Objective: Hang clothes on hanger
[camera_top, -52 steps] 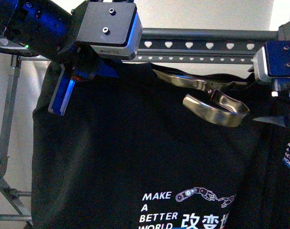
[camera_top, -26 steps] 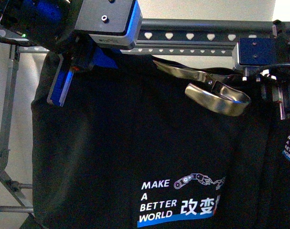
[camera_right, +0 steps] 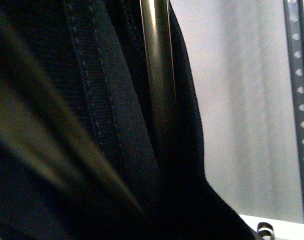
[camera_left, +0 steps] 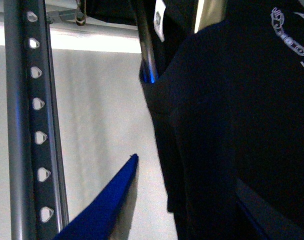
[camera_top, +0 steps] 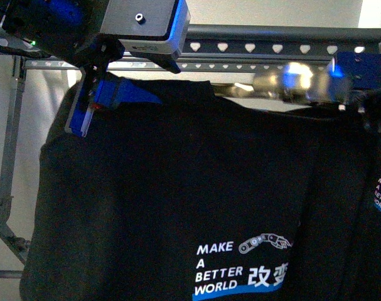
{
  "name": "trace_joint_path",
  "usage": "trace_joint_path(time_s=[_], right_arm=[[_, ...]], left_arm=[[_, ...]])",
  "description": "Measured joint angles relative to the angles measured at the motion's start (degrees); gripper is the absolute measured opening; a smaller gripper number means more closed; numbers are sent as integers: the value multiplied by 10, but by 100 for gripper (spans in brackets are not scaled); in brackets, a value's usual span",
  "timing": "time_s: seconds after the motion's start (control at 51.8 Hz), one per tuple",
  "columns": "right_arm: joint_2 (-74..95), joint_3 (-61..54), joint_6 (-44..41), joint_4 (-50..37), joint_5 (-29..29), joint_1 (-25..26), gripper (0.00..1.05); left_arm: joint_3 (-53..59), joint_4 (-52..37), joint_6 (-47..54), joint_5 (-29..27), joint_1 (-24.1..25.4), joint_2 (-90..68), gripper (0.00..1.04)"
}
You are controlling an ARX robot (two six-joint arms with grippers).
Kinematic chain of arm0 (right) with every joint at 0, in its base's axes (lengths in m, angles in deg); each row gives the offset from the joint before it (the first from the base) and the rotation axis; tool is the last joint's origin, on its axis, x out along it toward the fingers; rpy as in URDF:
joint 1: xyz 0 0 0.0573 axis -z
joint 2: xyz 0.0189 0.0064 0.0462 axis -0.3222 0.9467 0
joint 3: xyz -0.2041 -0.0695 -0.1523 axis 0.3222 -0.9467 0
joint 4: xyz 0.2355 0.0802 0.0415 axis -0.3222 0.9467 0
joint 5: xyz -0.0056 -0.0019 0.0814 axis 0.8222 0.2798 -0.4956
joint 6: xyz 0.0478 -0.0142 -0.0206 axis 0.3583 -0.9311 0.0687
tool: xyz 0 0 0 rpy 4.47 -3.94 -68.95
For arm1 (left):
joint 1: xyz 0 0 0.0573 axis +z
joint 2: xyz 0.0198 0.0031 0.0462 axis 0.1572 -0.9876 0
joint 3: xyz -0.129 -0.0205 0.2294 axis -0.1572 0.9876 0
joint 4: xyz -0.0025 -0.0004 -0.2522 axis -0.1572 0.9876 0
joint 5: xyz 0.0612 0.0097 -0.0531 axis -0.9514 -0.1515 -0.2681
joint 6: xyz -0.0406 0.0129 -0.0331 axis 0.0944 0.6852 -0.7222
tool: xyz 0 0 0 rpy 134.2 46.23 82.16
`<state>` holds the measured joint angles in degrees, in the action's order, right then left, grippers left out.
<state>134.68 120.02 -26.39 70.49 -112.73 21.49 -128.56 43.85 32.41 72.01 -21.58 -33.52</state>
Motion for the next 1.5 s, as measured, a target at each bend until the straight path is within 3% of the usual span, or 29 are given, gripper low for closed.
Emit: trace_joint_path(time_s=[0.174,0.309,0.424,0.501,0.617,0.714,0.829,0.907,1.003,1.138,1.504], right_arm=[[-24,-25,-14,107,28,33,10],[-31,-36,36,168,17,52,10],[-52,-63,139,162,-37,63,10],[-76,-85,213,144,-64,66,10],[-129,-132,335,101,-100,71,10],[-180,-176,465,78,-119,78,10],[-236,-206,622,72,-137,90,10],[-254,-207,731,59,-160,99,10],[-259,-197,831,58,-176,109,10],[-243,-158,907,75,-173,112,10],[-166,-71,929,139,-101,69,10]], left_arm=[[-3,-2,1,0,0,0,77],[-3,-2,2,0,0,0,99],[3,-16,-19,12,2,0,98],[71,-252,-246,94,9,-2,98],[94,-552,-728,29,24,-32,98],[74,-613,-1062,-64,50,-33,98],[46,-594,-1293,-167,73,-36,98],[36,-569,-1343,-209,85,-44,98],[35,-557,-1363,-222,93,-52,98],[35,-555,-1371,-231,94,-57,98],[35,-560,-1372,-230,93,-57,98]])
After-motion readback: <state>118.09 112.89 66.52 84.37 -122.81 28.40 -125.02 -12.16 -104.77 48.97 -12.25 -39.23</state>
